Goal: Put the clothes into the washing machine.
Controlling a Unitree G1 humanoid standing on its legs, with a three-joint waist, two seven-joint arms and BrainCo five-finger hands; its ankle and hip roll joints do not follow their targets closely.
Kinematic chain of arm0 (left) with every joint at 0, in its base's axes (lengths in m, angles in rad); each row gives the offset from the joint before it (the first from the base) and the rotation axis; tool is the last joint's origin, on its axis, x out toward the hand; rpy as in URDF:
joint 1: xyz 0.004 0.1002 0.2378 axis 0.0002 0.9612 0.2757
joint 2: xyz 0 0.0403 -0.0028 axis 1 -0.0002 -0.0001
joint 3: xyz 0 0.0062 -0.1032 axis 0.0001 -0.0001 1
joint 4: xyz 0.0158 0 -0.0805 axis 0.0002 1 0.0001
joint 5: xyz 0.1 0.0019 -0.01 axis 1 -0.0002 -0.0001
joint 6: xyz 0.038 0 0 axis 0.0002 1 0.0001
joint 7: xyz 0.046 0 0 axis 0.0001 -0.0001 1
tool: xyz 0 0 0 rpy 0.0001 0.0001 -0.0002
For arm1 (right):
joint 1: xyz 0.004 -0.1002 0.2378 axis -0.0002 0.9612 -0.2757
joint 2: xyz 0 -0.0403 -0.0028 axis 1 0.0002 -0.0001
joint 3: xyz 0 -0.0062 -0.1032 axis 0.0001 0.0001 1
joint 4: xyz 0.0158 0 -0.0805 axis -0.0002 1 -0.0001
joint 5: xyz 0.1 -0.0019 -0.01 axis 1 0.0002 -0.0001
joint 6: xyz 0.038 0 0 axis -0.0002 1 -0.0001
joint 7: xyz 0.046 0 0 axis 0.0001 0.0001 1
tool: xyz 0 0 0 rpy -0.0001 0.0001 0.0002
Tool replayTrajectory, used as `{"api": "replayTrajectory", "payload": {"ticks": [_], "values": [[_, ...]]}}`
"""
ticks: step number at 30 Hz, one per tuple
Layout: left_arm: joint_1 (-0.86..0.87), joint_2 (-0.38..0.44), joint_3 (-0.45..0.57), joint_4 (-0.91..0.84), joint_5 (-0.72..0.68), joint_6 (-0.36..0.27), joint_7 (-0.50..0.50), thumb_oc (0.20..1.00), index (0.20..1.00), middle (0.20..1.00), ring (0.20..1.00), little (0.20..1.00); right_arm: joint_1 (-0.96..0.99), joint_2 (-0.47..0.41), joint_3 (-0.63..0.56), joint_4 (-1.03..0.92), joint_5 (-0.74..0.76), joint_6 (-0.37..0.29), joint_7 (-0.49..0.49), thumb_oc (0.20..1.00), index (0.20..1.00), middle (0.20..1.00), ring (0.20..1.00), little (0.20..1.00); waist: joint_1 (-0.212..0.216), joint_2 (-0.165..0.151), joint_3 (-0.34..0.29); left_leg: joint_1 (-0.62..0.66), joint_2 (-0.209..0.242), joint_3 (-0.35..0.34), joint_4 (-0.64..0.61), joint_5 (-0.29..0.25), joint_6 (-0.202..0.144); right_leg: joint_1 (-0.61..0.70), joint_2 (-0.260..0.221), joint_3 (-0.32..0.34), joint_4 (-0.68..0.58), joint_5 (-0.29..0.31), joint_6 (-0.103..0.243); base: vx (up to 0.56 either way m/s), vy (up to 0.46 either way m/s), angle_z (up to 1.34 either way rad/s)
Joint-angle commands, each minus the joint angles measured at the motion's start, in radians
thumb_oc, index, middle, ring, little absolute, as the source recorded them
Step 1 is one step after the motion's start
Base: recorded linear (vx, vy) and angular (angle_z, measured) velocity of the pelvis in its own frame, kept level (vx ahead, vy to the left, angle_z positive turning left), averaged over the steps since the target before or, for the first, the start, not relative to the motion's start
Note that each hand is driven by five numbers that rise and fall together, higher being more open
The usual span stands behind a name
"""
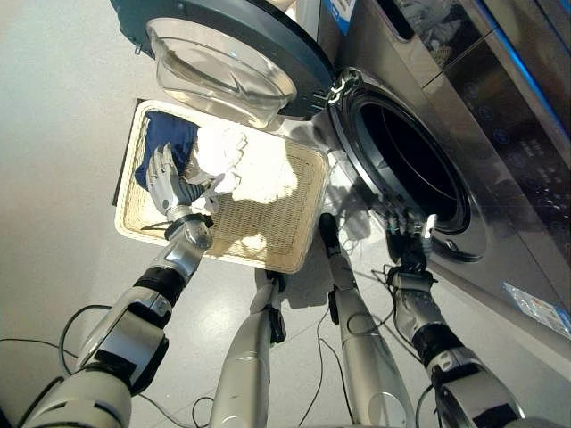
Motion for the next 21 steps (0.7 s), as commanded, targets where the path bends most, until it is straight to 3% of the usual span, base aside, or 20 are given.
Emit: {"api": "replayTrajectory", "payload": {"ticks": [1, 6, 10, 17, 21], "values": [[-0.02, 0.066, 0.041, 0.012, 0.034, 0.007, 0.055, 1.0, 1.0, 1.0, 1.0, 1.0, 0.026, 0.01, 0.023, -0.073, -0.127, 0.035, -0.019, 1.0, 1.0, 1.0, 1.0, 1.0, 0.022, 0.021, -0.003, -0.031, -0.003, 0.013, -0.036, 0.083, -0.008, -0.003, 0.043, -0.073, 0.093, -0.057, 0.01, 0.0, 0.0, 0.0], [-0.035, 0.069, 0.017, -0.002, 0.092, 0.02, 0.052, 1.0, 1.0, 1.0, 1.0, 1.0, 0.081, -0.005, 0.124, -0.097, -0.224, 0.078, -0.029, 1.0, 1.0, 1.0, 1.0, 1.0, 0.01, 0.012, -0.003, -0.045, -0.002, 0.018, -0.035, 0.091, -0.007, -0.018, 0.056, -0.058, 0.097, -0.055, 0.003, 0.0, 0.006, 0.0], [-0.058, 0.067, 0.003, 0.008, 0.1, 0.069, 0.053, 1.0, 1.0, 1.0, 1.0, 1.0, 0.083, -0.01, 0.148, -0.075, -0.256, 0.116, -0.025, 1.0, 1.0, 1.0, 1.0, 1.0, 0.008, 0.009, -0.003, -0.047, -0.003, 0.019, -0.043, 0.095, -0.005, -0.019, 0.062, -0.057, 0.09, -0.054, 0.002, 0.0, 0.009, -0.02], [-0.113, 0.1, -0.022, 0.024, 0.116, 0.041, 0.061, 1.0, 1.0, 1.0, 1.0, 1.0, 0.094, -0.033, 0.192, -0.086, -0.319, 0.129, -0.027, 1.0, 1.0, 1.0, 1.0, 1.0, -0.001, -0.007, -0.003, -0.06, 0.001, 0.024, -0.042, 0.097, -0.007, -0.032, 0.064, -0.051, 0.085, -0.048, 0.001, 0.01, -0.001, -0.05], [-0.129, 0.102, -0.025, 0.028, 0.101, 0.066, 0.071, 1.0, 1.0, 1.0, 1.0, 1.0, 0.1, -0.036, 0.188, -0.084, -0.309, 0.129, -0.026, 1.0, 1.0, 1.0, 1.0, 1.0, 0.0, -0.014, -0.003, -0.061, -0.001, 0.018, -0.039, 0.096, -0.006, -0.033, 0.066, -0.052, 0.084, -0.044, 0.002, 0.01, -0.017, -0.01]]}}
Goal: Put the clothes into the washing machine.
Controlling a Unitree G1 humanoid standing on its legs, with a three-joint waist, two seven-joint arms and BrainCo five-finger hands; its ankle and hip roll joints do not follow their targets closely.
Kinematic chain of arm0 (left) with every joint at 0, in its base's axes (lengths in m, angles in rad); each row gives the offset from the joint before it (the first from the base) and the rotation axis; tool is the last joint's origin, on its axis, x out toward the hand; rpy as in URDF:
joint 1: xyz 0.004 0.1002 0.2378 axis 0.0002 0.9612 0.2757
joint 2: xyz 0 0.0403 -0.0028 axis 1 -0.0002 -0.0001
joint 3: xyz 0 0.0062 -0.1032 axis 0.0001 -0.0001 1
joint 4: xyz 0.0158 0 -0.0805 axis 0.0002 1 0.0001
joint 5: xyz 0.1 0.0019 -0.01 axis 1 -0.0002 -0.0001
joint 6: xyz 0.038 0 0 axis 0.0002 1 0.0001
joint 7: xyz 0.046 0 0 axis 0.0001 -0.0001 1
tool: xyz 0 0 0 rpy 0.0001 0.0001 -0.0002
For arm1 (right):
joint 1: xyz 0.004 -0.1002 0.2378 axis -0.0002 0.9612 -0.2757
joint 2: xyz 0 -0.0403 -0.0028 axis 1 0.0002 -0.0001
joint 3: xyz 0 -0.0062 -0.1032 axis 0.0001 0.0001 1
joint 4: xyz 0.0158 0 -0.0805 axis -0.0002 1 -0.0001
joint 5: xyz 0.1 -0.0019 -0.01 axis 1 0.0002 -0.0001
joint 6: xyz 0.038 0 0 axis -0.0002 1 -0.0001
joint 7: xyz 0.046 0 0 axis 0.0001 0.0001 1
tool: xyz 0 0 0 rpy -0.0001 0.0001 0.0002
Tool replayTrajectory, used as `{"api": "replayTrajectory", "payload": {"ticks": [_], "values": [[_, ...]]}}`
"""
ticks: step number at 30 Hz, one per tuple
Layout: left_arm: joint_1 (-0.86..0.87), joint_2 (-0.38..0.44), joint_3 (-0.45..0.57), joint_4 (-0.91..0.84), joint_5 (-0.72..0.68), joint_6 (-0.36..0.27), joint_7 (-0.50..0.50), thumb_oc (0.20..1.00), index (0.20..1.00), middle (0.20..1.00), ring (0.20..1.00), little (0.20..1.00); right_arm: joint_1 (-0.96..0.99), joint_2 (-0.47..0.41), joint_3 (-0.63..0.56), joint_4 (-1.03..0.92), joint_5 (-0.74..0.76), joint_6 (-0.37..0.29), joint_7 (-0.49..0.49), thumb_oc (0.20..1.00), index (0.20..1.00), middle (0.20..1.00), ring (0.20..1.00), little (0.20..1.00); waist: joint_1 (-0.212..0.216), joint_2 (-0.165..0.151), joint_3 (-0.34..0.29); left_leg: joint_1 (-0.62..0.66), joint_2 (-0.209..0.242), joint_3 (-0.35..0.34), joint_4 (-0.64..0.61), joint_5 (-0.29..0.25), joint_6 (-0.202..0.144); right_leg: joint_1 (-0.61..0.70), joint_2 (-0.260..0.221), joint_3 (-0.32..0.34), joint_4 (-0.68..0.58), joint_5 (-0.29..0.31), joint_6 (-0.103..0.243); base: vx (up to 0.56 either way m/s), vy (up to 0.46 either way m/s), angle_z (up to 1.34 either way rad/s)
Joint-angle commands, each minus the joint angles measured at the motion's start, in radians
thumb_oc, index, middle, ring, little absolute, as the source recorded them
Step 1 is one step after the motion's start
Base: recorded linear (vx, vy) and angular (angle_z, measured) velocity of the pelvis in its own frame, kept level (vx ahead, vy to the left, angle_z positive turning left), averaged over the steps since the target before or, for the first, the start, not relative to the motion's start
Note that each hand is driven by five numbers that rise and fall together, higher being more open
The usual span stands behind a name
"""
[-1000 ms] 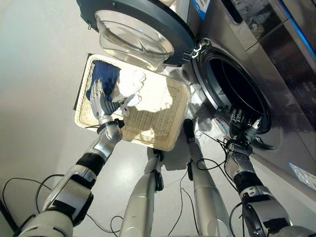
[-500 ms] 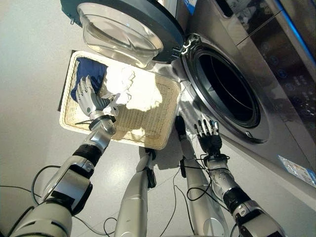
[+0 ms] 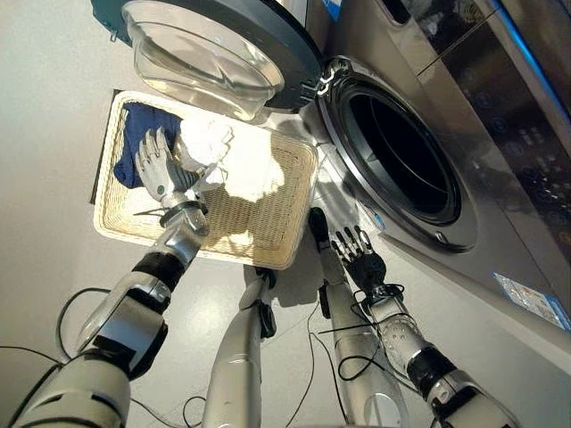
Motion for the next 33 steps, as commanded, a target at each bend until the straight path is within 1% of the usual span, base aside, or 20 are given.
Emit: {"api": "replayTrajectory", "payload": {"ticks": [1, 4, 8, 9, 10, 11, 14, 18, 20, 23, 30, 32, 33], "values": [[-0.027, 0.069, 0.023, 0.009, 0.059, 0.001, 0.052, 1.0, 1.0, 1.0, 1.0, 1.0, 0.04, -0.005, 0.001, -0.054, -0.013, 0.009, 0.015, 1.0, 1.0, 1.0, 1.0, 1.0, 0.022, 0.023, 0.012, 0.026, -0.014, -0.009, -0.114, 0.124, -0.009, 0.046, 0.057, -0.075, 0.047, -0.041, -0.001, 0.01, -0.03, -0.04], [-0.035, 0.068, 0.026, 0.025, 0.074, -0.01, 0.056, 1.0, 1.0, 1.0, 1.0, 1.0, 0.035, 0.001, 0.003, -0.051, -0.023, 0.007, 0.009, 1.0, 1.0, 1.0, 1.0, 1.0, 0.021, 0.02, 0.012, 0.025, -0.012, -0.011, -0.116, 0.125, -0.009, 0.044, 0.058, -0.075, 0.046, -0.039, -0.001, 0.0, -0.007, -0.01], [-0.035, 0.075, 0.029, 0.011, 0.107, -0.098, 0.109, 1.0, 1.0, 1.0, 1.0, 1.0, 0.051, 0.001, 0.004, -0.055, -0.033, 0.006, 0.006, 1.0, 1.0, 1.0, 1.0, 1.0, 0.019, 0.018, 0.012, 0.023, -0.011, -0.013, -0.114, 0.123, -0.008, 0.04, 0.058, -0.07, 0.049, -0.037, -0.002, 0.0, 0.0, 0.0], [-0.027, 0.078, 0.03, -0.015, 0.132, -0.139, 0.122, 1.0, 1.0, 1.0, 1.0, 1.0, 0.061, 0.0, 0.004, -0.065, -0.036, 0.004, 0.004, 1.0, 1.0, 1.0, 1.0, 1.0, 0.021, 0.02, 0.012, 0.022, -0.011, -0.013, -0.114, 0.123, -0.007, 0.039, 0.059, -0.069, 0.048, -0.037, -0.002, 0.0, 0.0, 0.0], [-0.025, 0.078, 0.03, -0.019, 0.137, -0.148, 0.126, 1.0, 1.0, 1.0, 1.0, 1.0, 0.063, 0.0, 0.004, -0.066, -0.037, 0.003, 0.004, 1.0, 1.0, 1.0, 1.0, 1.0, 0.021, 0.02, 0.012, 0.022, -0.011, -0.014, -0.115, 0.123, -0.007, 0.039, 0.059, -0.069, 0.048, -0.037, -0.002, 0.0, -0.03, 0.02], [-0.01, 0.073, 0.029, -0.059, 0.156, -0.172, 0.139, 1.0, 1.0, 1.0, 1.0, 1.0, 0.074, 0.001, 0.004, -0.076, -0.04, -0.005, -0.002, 1.0, 1.0, 1.0, 1.0, 1.0, 0.025, 0.023, 0.012, 0.022, -0.014, -0.016, -0.116, 0.124, -0.007, 0.041, 0.058, -0.07, 0.046, -0.036, -0.003, 0.0, -0.032, 0.02], [0.042, 0.051, 0.021, -0.146, 0.184, -0.207, 0.15, 1.0, 1.0, 1.0, 1.0, 1.0, 0.087, 0.009, -0.004, -0.087, -0.046, -0.021, -0.018, 1.0, 1.0, 1.0, 1.0, 1.0, 0.039, 0.033, 0.012, 0.017, -0.021, -0.028, -0.114, 0.127, -0.004, 0.04, 0.056, -0.078, 0.048, -0.035, -0.004, 0.0, -0.039, 0.02], [0.094, 0.029, 0.018, -0.213, 0.199, -0.213, 0.138, 1.0, 1.0, 1.0, 1.0, 1.0, 0.085, 0.016, -0.012, -0.088, -0.044, -0.032, -0.027, 1.0, 1.0, 1.0, 1.0, 1.0, 0.053, 0.038, 0.012, 0.014, -0.026, -0.043, -0.113, 0.128, -0.002, 0.042, 0.051, -0.089, 0.05, -0.036, -0.004, -0.01, -0.055, 0.03], [0.15, 0.005, 0.017, -0.257, 0.215, -0.232, 0.126, 1.0, 1.0, 1.0, 1.0, 1.0, 0.078, 0.024, -0.017, -0.091, -0.049, -0.044, -0.047, 1.0, 1.0, 1.0, 1.0, 1.0, 0.066, 0.043, 0.012, 0.011, -0.028, -0.053, -0.112, 0.13, -0.001, 0.042, 0.046, -0.099, 0.051, -0.036, -0.004, -0.02, -0.058, 0.06], [0.171, -0.001, 0.018, -0.27, 0.213, -0.232, 0.123, 1.0, 1.0, 1.0, 1.0, 1.0, 0.076, 0.024, -0.02, -0.092, -0.051, -0.046, -0.056, 1.0, 1.0, 1.0, 1.0, 1.0, 0.07, 0.043, 0.012, 0.01, -0.028, -0.055, -0.114, 0.131, -0.002, 0.044, 0.045, -0.103, 0.049, -0.037, -0.004, -0.01, -0.022, 0.07], [0.207, -0.007, 0.005, -0.247, 0.169, -0.216, 0.102, 1.0, 1.0, 1.0, 1.0, 1.0, 0.08, 0.013, -0.033, -0.076, -0.058, -0.032, -0.042, 1.0, 1.0, 1.0, 1.0, 1.0, 0.071, 0.041, 0.012, 0.012, -0.026, -0.058, -0.118, 0.137, -0.003, 0.048, 0.045, -0.105, 0.043, -0.032, -0.003, 0.0, -0.006, 0.02], [0.207, -0.005, 0.002, -0.228, 0.146, -0.192, 0.095, 1.0, 1.0, 1.0, 1.0, 1.0, 0.081, 0.01, -0.036, -0.07, -0.063, -0.021, -0.033, 1.0, 1.0, 1.0, 1.0, 1.0, 0.069, 0.04, 0.012, 0.013, -0.025, -0.056, -0.119, 0.139, -0.004, 0.048, 0.046, -0.105, 0.043, -0.03, -0.003, 0.0, 0.0, 0.0], [0.207, -0.004, 0.002, -0.225, 0.144, -0.191, 0.094, 1.0, 1.0, 1.0, 1.0, 1.0, 0.08, 0.01, -0.036, -0.069, -0.063, -0.02, -0.032, 1.0, 1.0, 1.0, 1.0, 1.0, 0.069, 0.039, 0.012, 0.013, -0.025, -0.056, -0.12, 0.139, -0.004, 0.049, 0.046, -0.105, 0.042, -0.03, -0.003, 0.0, 0.0, 0.0]]}}
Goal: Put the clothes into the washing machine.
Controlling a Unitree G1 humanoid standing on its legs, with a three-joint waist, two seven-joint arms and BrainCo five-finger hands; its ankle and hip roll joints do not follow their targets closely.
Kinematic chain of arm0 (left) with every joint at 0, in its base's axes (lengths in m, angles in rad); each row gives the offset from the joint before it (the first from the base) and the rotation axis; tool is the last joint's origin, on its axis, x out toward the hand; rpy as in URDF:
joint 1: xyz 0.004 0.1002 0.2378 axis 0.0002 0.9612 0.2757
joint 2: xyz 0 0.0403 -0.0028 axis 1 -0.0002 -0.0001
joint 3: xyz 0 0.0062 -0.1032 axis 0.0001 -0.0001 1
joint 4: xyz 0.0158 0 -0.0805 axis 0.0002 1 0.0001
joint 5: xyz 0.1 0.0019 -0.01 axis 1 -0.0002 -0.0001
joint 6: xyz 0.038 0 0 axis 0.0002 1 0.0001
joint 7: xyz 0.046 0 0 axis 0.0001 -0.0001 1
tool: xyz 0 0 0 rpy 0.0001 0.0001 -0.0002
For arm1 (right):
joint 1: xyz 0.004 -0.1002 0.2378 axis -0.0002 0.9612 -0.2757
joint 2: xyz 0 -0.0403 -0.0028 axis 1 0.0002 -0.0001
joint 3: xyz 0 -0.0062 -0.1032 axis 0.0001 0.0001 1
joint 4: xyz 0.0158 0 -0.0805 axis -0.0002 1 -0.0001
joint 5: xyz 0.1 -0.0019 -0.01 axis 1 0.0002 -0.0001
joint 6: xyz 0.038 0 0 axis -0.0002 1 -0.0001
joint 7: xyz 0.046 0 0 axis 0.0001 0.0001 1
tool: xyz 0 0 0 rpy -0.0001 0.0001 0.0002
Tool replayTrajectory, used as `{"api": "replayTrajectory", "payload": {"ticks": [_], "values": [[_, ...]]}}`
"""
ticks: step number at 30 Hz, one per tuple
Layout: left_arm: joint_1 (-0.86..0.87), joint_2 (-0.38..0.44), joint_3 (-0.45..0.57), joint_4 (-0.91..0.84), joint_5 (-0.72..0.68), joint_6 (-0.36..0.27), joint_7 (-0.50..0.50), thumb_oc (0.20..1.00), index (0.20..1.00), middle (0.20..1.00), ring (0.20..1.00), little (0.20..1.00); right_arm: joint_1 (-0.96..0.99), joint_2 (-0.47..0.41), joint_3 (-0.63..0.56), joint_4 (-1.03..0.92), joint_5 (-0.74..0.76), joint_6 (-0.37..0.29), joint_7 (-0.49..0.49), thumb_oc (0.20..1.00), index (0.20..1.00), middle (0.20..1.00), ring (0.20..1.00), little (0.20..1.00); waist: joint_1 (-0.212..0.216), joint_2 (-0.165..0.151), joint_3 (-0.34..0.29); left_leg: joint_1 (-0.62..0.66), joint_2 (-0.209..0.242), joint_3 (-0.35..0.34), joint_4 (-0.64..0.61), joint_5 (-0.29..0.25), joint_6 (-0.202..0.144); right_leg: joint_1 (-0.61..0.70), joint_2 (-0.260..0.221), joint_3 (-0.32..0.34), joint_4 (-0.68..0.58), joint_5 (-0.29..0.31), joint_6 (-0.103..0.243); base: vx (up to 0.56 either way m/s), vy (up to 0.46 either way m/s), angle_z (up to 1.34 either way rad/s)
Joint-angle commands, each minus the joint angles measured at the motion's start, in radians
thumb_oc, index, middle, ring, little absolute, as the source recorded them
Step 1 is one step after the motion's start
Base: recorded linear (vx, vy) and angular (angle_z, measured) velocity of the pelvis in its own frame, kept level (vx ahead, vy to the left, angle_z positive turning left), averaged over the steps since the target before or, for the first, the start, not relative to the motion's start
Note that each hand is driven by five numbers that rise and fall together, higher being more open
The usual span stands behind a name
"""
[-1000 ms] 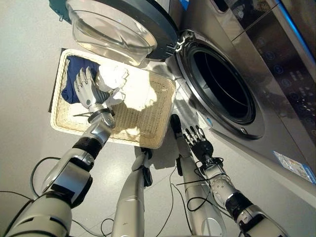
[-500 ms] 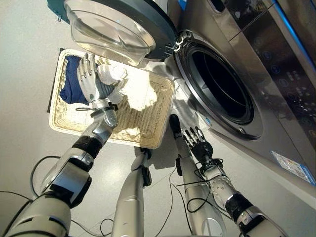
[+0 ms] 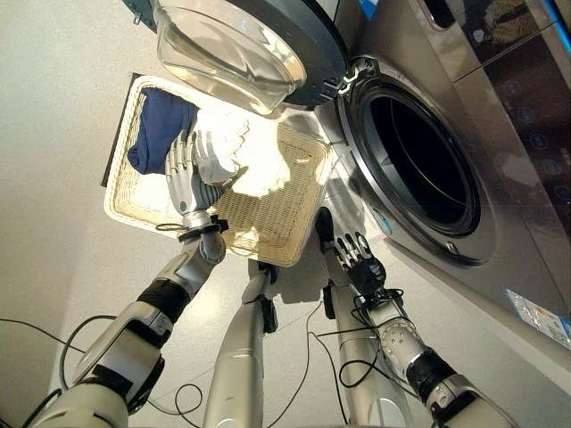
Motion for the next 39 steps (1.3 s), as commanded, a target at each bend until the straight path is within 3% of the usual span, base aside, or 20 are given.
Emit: {"api": "replayTrajectory", "payload": {"ticks": [1, 13, 18, 20, 25, 31, 33, 36, 38, 39], "values": [[-0.01, 0.03, 0.012, -0.001, -0.01, 0.014, 0.003, 1.0, 1.0, 1.0, 1.0, 1.0, 0.06, -0.004, -0.024, -0.066, -0.029, -0.008, 0.027, 1.0, 1.0, 1.0, 1.0, 1.0, 0.008, 0.033, 0.01, 0.022, -0.03, -0.022, -0.12, 0.138, 0.002, 0.049, 0.045, -0.073, 0.04, -0.026, 0.009, 0.0, 0.0, 0.0], [-0.145, 0.045, -0.004, 0.196, -0.063, 0.052, -0.109, 1.0, 1.0, 1.0, 1.0, 1.0, 0.025, -0.023, 0.006, -0.029, -0.033, 0.024, 0.052, 1.0, 1.0, 1.0, 1.0, 1.0, -0.026, 0.006, 0.01, 0.014, -0.012, 0.0, -0.124, 0.142, -0.008, 0.033, 0.058, -0.049, 0.036, -0.021, 0.008, 0.0, 0.002, 0.0], [-0.231, 0.059, -0.054, 0.241, -0.081, 0.082, -0.214, 1.0, 1.0, 1.0, 1.0, 1.0, 0.009, -0.03, 0.016, -0.022, -0.031, 0.035, 0.051, 1.0, 1.0, 1.0, 1.0, 1.0, -0.044, -0.008, 0.01, 0.009, -0.007, 0.006, -0.129, 0.142, -0.007, 0.023, 0.065, -0.039, 0.031, -0.016, 0.008, 0.0, 0.002, -0.01], [-0.263, 0.057, -0.078, 0.264, -0.108, 0.125, -0.27, 1.0, 1.0, 1.0, 1.0, 1.0, -0.001, -0.03, 0.02, -0.018, -0.03, 0.037, 0.052, 1.0, 1.0, 1.0, 1.0, 1.0, -0.051, -0.012, 0.01, 0.003, -0.007, 0.008, -0.128, 0.14, -0.007, 0.016, 0.067, -0.036, 0.029, -0.015, 0.008, 0.02, 0.006, -0.04], [-0.306, 0.038, -0.114, 0.308, -0.164, 0.144, -0.37, 1.0, 1.0, 1.0, 1.0, 1.0, -0.018, -0.021, 0.035, -0.012, -0.032, 0.032, 0.04, 1.0, 1.0, 1.0, 1.0, 1.0, -0.063, -0.019, 0.01, -0.006, -0.004, 0.015, -0.126, 0.14, -0.009, 0.008, 0.067, -0.032, 0.026, -0.012, 0.009, 0.02, 0.008, -0.04], [-0.345, 0.019, -0.164, 0.342, -0.211, 0.213, -0.556, 1.0, 1.0, 1.0, 1.0, 1.0, -0.028, -0.016, 0.045, -0.017, -0.039, 0.035, 0.029, 1.0, 1.0, 1.0, 1.0, 1.0, -0.075, -0.021, 0.01, -0.015, -0.005, 0.021, -0.129, 0.14, -0.009, -0.004, 0.068, -0.028, 0.02, -0.009, 0.01, 0.01, 0.0, -0.03], [-0.354, -0.002, -0.192, 0.372, -0.21, 0.342, -0.59, 1.0, 1.0, 1.0, 1.0, 1.0, -0.037, -0.014, 0.052, -0.015, -0.037, 0.036, 0.025, 1.0, 1.0, 1.0, 1.0, 1.0, -0.081, -0.023, 0.01, -0.023, -0.005, 0.023, -0.126, 0.14, -0.008, -0.011, 0.068, -0.028, 0.021, -0.008, 0.009, 0.0, 0.0, 0.0], [-0.361, -0.015, -0.199, 0.421, -0.217, 0.43, -0.562, 1.0, 1.0, 1.0, 1.0, 1.0, -0.051, -0.014, 0.06, -0.003, -0.026, 0.036, 0.03, 1.0, 1.0, 1.0, 1.0, 1.0, -0.084, -0.028, 0.01, -0.026, -0.003, 0.022, -0.125, 0.14, -0.008, -0.012, 0.067, -0.028, 0.02, -0.011, 0.008, 0.0, 0.0, 0.0], [-0.377, -0.014, -0.211, 0.481, -0.097, 0.567, -0.566, 1.0, 1.0, 1.0, 1.0, 1.0, -0.062, -0.016, 0.072, 0.009, -0.01, 0.03, 0.041, 1.0, 1.0, 1.0, 1.0, 1.0, -0.087, -0.033, 0.01, -0.031, 0.002, 0.022, -0.123, 0.139, -0.012, -0.016, 0.065, -0.026, 0.02, -0.012, 0.009, 0.01, -0.007, -0.02], [-0.385, -0.007, -0.22, 0.504, -0.048, 0.582, -0.586, 1.0, 1.0, 1.0, 1.0, 1.0, -0.066, -0.022, 0.075, 0.013, -0.002, 0.032, 0.046, 1.0, 1.0, 1.0, 1.0, 1.0, -0.088, -0.034, 0.01, -0.03, 0.002, 0.021, -0.124, 0.139, -0.013, -0.016, 0.065, -0.026, 0.019, -0.013, 0.009, 0.01, -0.01, -0.04]]}}
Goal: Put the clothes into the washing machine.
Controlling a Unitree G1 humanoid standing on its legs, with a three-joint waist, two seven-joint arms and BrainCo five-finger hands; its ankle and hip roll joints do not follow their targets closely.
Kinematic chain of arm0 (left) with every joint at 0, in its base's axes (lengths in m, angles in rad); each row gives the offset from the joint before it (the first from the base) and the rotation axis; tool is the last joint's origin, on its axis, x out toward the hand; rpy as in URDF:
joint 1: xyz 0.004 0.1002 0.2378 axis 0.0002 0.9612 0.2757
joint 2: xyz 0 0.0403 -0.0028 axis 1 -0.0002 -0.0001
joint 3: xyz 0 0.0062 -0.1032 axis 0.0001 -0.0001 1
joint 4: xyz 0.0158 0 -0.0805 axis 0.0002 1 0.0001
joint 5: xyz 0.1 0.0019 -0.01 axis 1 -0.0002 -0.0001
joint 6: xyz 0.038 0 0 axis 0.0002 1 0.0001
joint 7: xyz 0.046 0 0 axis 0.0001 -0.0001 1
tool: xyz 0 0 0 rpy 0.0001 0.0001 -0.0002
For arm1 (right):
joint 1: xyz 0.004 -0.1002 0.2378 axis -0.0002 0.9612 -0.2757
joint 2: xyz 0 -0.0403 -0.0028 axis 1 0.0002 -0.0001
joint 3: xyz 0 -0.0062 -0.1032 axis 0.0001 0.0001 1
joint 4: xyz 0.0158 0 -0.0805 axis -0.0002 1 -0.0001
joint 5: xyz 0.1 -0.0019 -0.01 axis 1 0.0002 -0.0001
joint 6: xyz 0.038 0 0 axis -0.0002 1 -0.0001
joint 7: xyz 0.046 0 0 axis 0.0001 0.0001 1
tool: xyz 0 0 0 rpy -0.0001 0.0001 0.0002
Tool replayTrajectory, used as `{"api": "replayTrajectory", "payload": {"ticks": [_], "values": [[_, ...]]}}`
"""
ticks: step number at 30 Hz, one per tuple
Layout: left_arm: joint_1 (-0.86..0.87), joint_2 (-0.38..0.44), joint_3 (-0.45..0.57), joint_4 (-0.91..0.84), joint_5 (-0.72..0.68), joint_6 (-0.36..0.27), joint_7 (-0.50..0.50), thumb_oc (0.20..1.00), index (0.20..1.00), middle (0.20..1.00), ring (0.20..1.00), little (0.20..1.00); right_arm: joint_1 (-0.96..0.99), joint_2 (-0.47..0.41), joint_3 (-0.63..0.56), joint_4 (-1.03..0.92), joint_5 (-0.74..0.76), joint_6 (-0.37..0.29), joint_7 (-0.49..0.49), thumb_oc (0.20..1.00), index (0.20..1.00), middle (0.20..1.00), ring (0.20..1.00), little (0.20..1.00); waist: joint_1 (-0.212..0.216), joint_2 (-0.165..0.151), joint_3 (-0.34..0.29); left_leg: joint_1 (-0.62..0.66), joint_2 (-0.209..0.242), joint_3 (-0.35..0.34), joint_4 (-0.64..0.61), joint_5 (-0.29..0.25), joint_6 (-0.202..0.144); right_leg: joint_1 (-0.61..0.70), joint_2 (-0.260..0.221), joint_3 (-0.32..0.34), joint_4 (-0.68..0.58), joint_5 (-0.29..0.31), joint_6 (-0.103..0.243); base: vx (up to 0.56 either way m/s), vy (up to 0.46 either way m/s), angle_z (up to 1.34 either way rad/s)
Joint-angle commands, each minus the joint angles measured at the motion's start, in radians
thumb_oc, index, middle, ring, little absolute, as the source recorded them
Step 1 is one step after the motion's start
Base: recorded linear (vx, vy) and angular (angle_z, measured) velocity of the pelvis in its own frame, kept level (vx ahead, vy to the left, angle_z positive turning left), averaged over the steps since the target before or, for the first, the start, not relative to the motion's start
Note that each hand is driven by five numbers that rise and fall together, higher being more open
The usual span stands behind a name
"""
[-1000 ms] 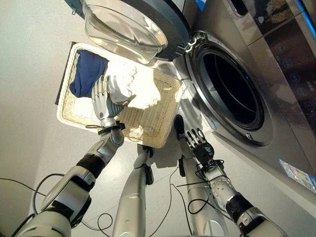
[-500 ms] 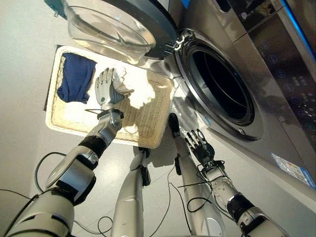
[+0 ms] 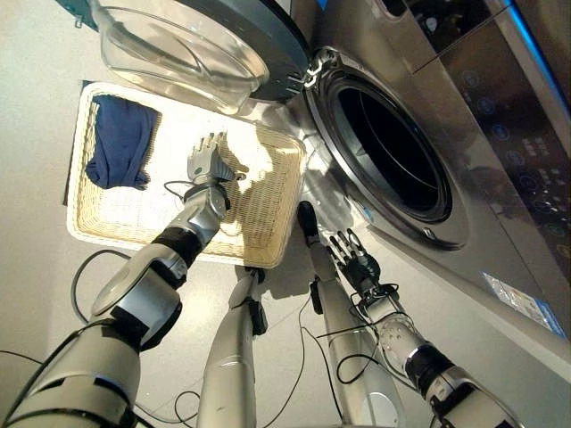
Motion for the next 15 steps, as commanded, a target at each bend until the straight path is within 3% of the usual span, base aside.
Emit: {"api": "replayTrajectory", "payload": {"ticks": [1, 3, 6, 9, 13, 15], "values": [[0.03, 0.055, 0.012, 0.125, 0.179, 0.207, -0.077, 1.0, 1.0, 1.0, 1.0, 1.0, -0.008, -0.012, 0.029, -0.029, 0.023, 0.008, 0.02, 1.0, 1.0, 1.0, 1.0, 1.0, 0.004, -0.001, 0.012, -0.002, -0.007, -0.007, -0.123, 0.144, -0.005, 0.025, 0.049, -0.056, 0.02, -0.014, 0.009, 0.01, -0.008, -0.04], [0.02, 0.064, -0.025, 0.14, 0.332, 0.26, -0.131, 1.0, 1.0, 1.0, 1.0, 1.0, -0.011, -0.022, 0.029, -0.023, 0.032, 0.012, 0.029, 1.0, 1.0, 1.0, 1.0, 1.0, 0.003, 0.0, 0.012, -0.004, -0.007, -0.008, -0.126, 0.144, -0.007, 0.022, 0.046, -0.056, 0.018, -0.012, 0.01, 0.01, -0.008, -0.05], [0.024, 0.088, -0.071, 0.138, 0.469, 0.271, -0.18, 1.0, 1.0, 1.0, 1.0, 1.0, -0.014, -0.035, 0.026, -0.009, 0.045, 0.013, 0.044, 1.0, 1.0, 1.0, 1.0, 1.0, 0.007, 0.007, 0.012, -0.007, -0.007, -0.013, -0.125, 0.145, -0.009, 0.019, 0.04, -0.06, 0.018, -0.01, 0.011, 0.01, -0.007, -0.03], [0.031, 0.102, -0.081, 0.121, 0.372, 0.22, -0.093, 1.0, 1.0, 1.0, 1.0, 1.0, -0.011, -0.037, 0.028, -0.011, 0.048, 0.005, 0.041, 1.0, 1.0, 1.0, 1.0, 1.0, 0.011, 0.015, 0.012, -0.011, -0.007, -0.016, -0.124, 0.146, -0.011, 0.015, 0.036, -0.062, 0.02, -0.01, 0.012, 0.0, 0.0, 0.0], [0.041, 0.125, -0.034, 0.051, 0.145, 0.016, 0.091, 1.0, 1.0, 1.0, 1.0, 1.0, 0.011, -0.031, 0.028, -0.045, 0.032, -0.008, 0.01, 1.0, 1.0, 1.0, 1.0, 1.0, 0.024, 0.027, 0.012, -0.014, -0.008, -0.023, -0.125, 0.151, -0.01, 0.015, 0.036, -0.066, 0.024, -0.015, 0.008, 0.0, 0.0, 0.0], [0.067, 0.138, 0.026, -0.032, -0.004, -0.183, 0.162, 1.0, 1.0, 1.0, 1.0, 1.0, 0.038, -0.026, 0.021, -0.068, 0.02, -0.022, 0.003, 1.0, 1.0, 1.0, 1.0, 1.0, 0.035, 0.035, 0.012, -0.02, -0.009, -0.029, -0.123, 0.156, -0.009, 0.014, 0.038, -0.068, 0.027, -0.018, 0.005, 0.0, 0.0, 0.0]]}}
